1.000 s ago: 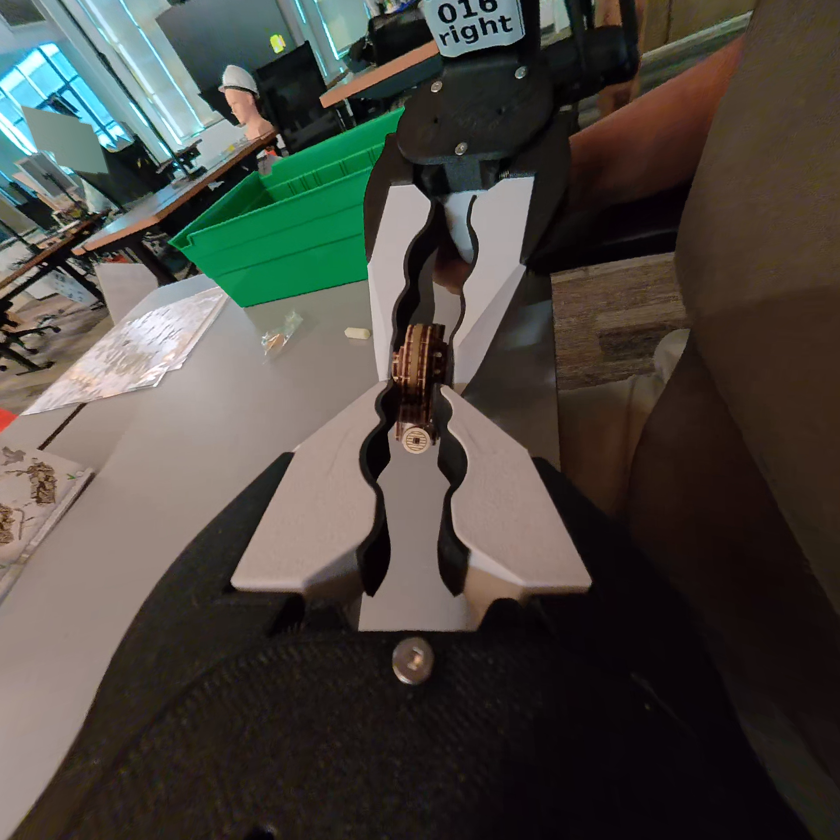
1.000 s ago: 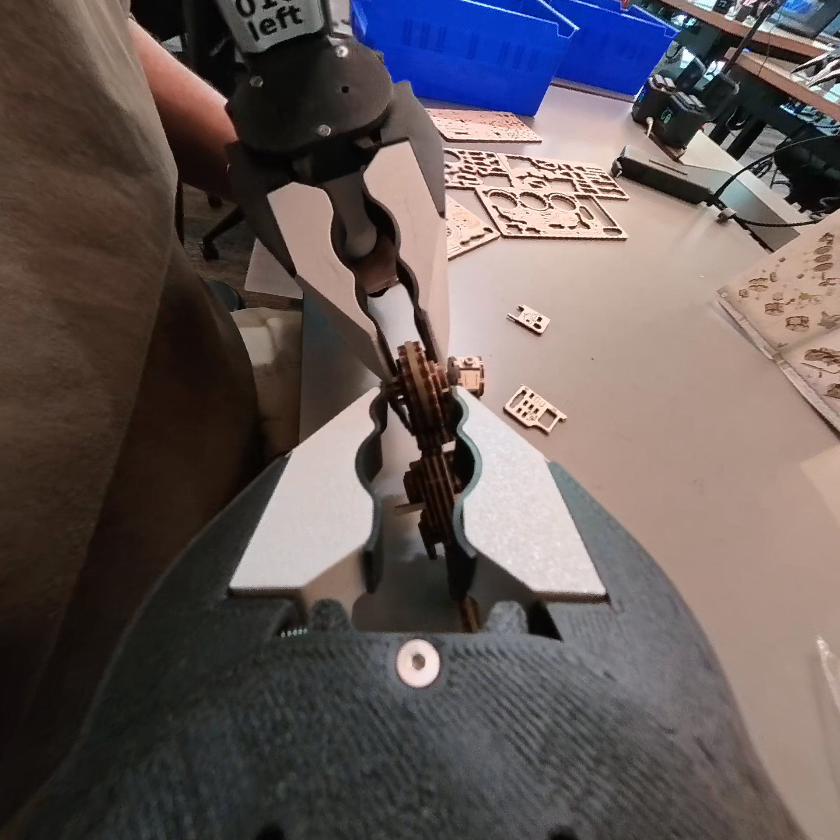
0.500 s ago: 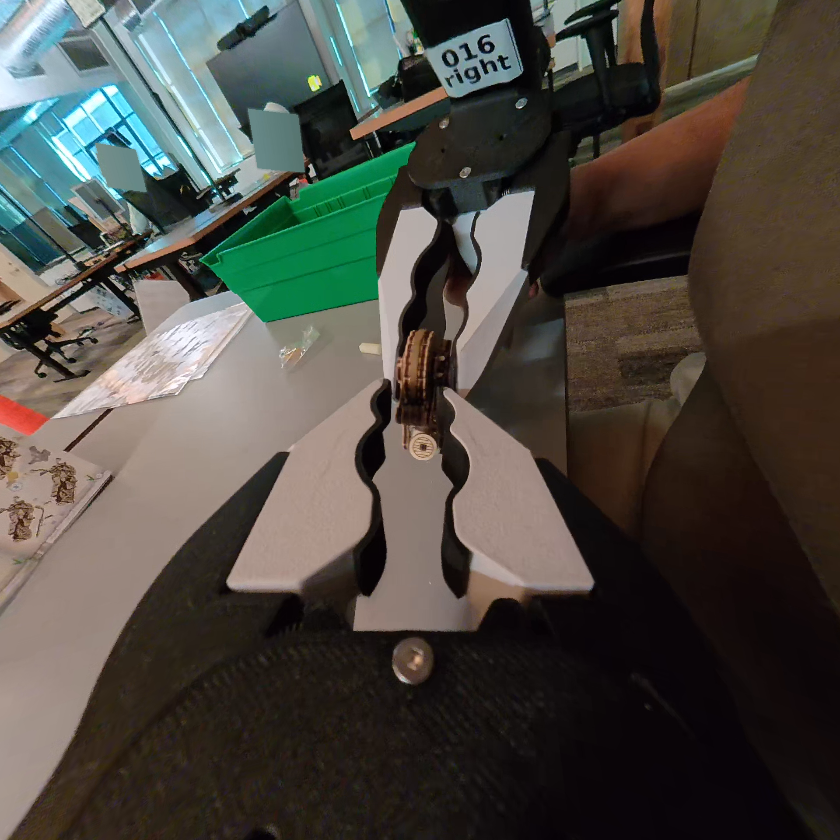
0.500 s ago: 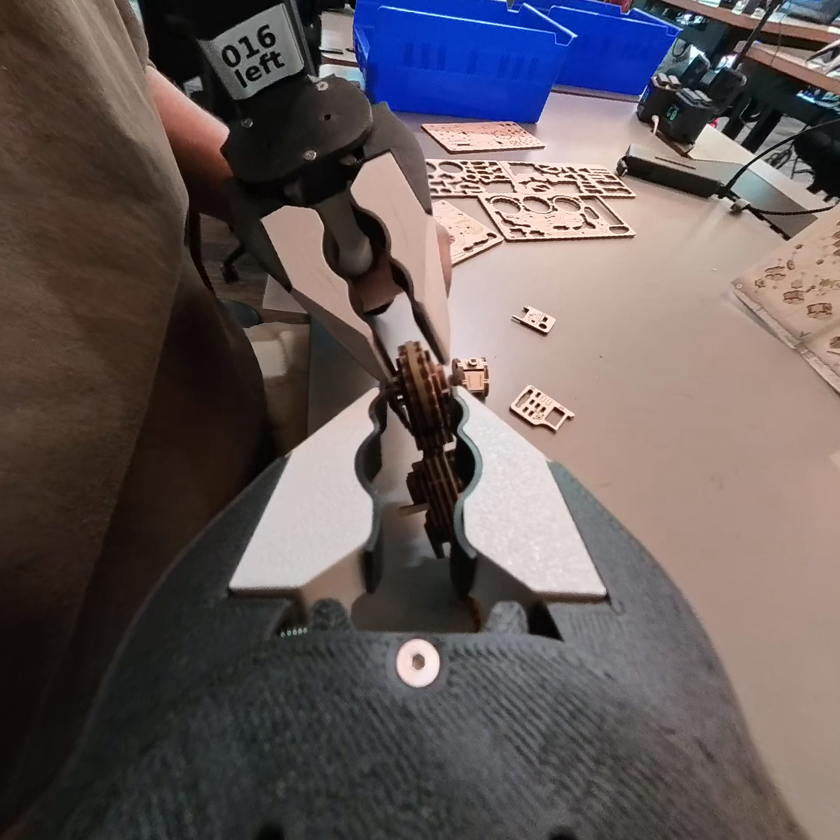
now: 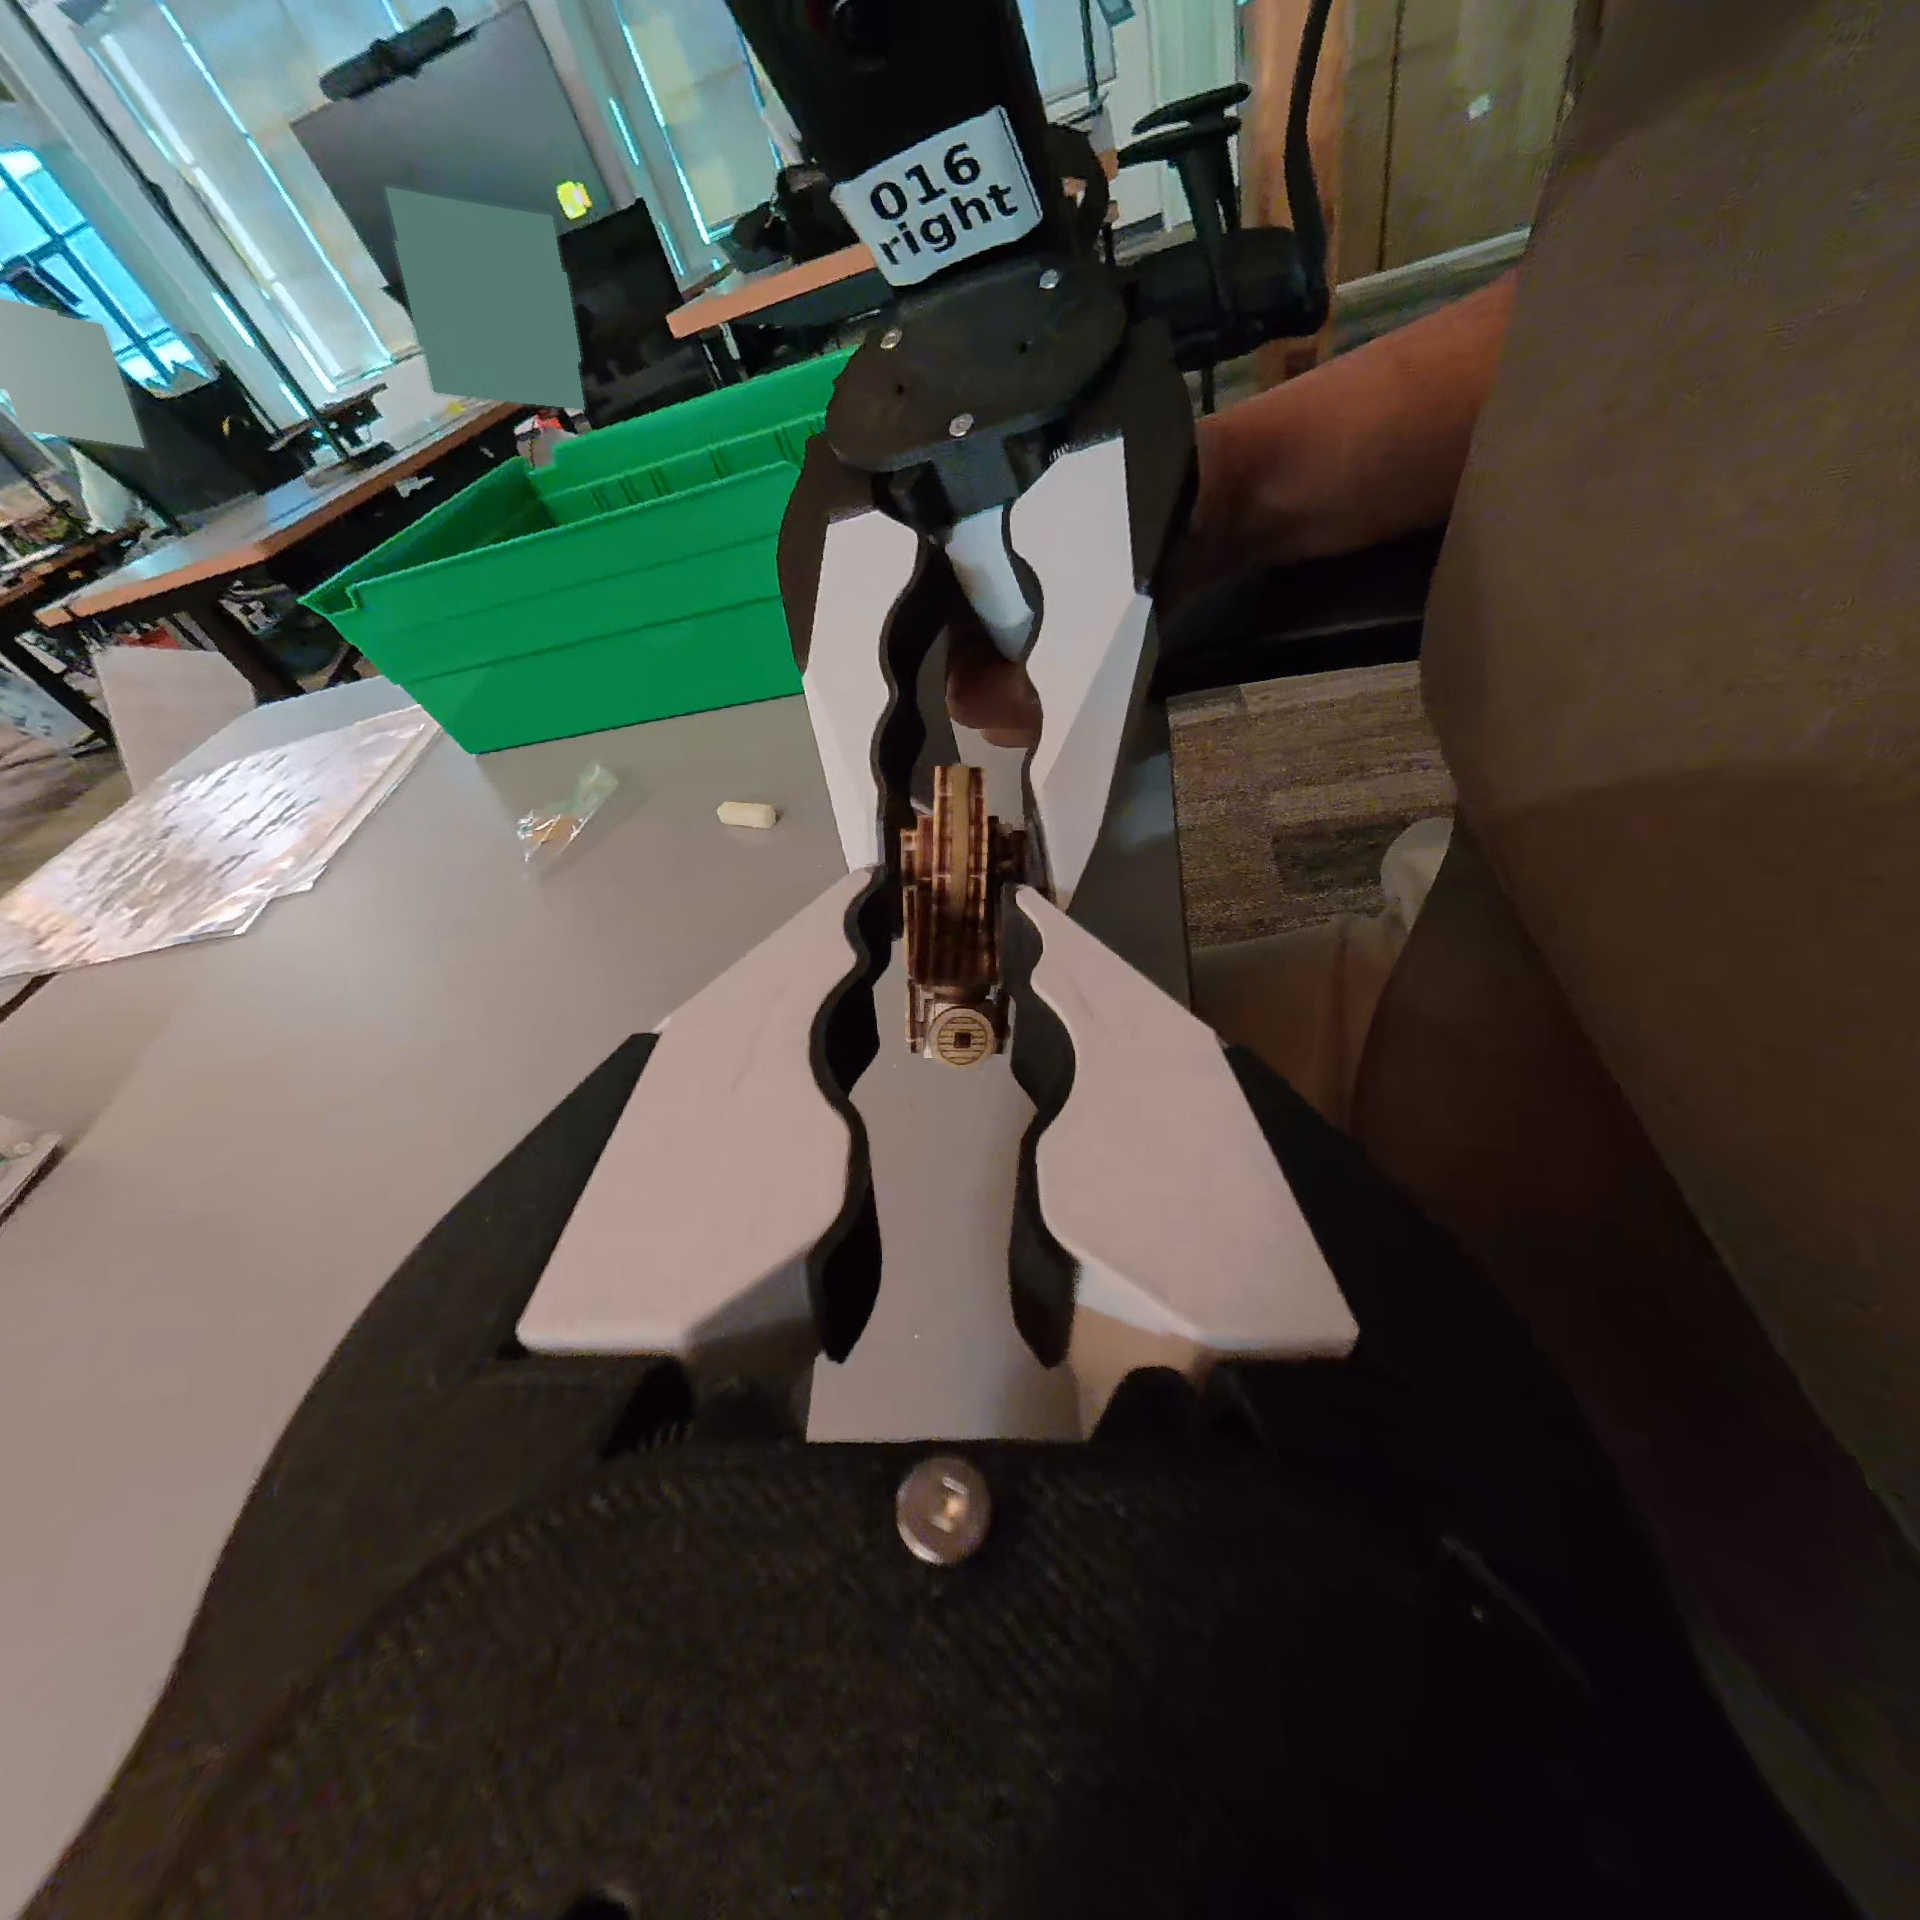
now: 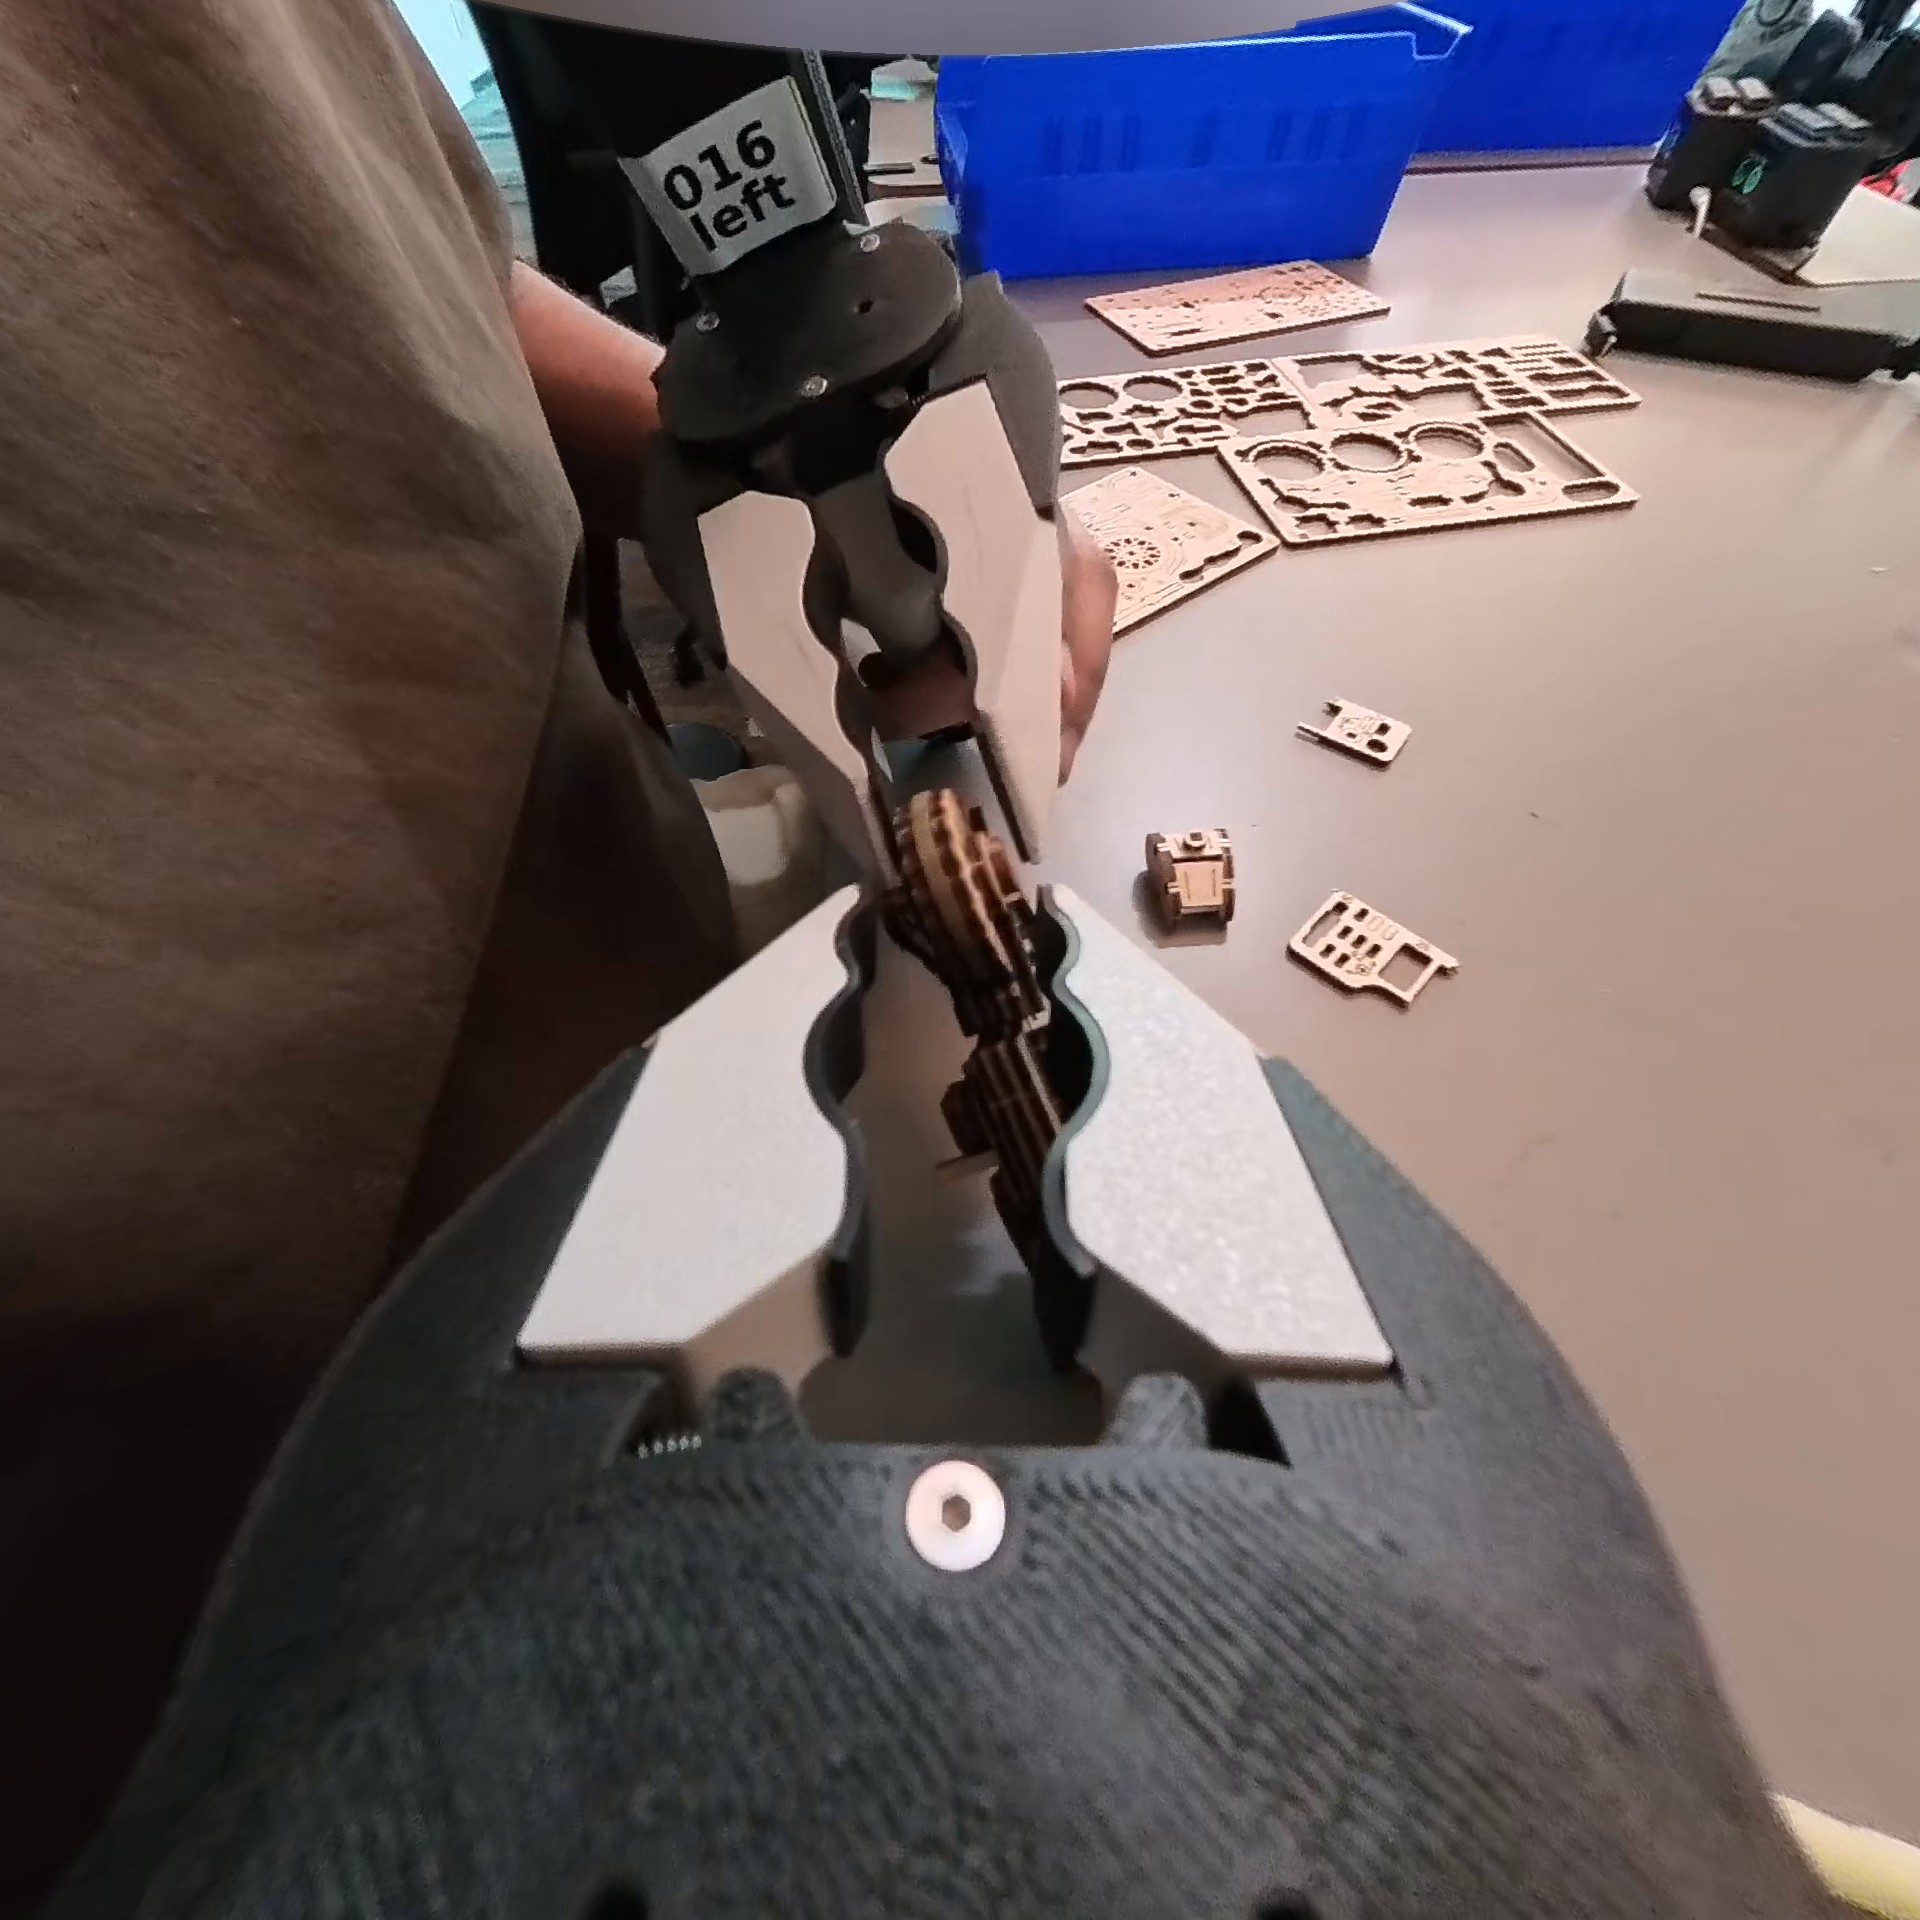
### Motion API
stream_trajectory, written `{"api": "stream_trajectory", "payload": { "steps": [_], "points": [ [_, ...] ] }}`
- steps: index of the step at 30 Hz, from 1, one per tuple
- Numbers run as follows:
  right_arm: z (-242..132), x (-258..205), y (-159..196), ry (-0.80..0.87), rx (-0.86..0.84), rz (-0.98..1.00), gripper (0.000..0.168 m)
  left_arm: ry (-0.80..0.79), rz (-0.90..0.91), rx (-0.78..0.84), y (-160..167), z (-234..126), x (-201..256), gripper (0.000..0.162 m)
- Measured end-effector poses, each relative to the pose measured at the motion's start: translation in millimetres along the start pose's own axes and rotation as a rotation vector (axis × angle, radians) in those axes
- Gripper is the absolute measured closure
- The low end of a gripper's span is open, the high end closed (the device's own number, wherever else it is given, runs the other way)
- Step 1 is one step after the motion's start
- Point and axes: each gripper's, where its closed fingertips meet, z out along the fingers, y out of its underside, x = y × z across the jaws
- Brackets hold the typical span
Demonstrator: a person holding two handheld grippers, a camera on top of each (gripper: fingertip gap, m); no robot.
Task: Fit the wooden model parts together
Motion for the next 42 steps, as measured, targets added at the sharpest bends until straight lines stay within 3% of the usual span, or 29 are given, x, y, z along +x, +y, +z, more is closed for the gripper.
{"api": "stream_trajectory", "payload": {
  "steps": [10,15,20,30,37,42],
  "points": [
    [2,-1,0,-0.002,-0.001,-0.005,0.138,0.008,0.001,-0.004,0,0,2,0.147],
    [2,5,0,0.039,0.007,-0.019,0.126,-0.021,0.026,-0.015,3,0,-2,0.147],
    [-8,10,-5,0.076,0.041,-0.068,0.129,-0.055,0.051,-0.007,2,-2,-7,0.147],
    [-16,5,-7,0.141,0.042,-0.274,0.144,0.010,0.061,-0.001,3,-5,1,0.147],
    [-9,0,-2,0.283,-0.014,-0.650,0.152,0.043,0.060,-0.010,5,-8,4,0.147],
    [-7,-2,-3,0.277,-0.020,-0.649,0.150,0.062,0.056,-0.012,6,-10,6,0.147]
  ]
}}
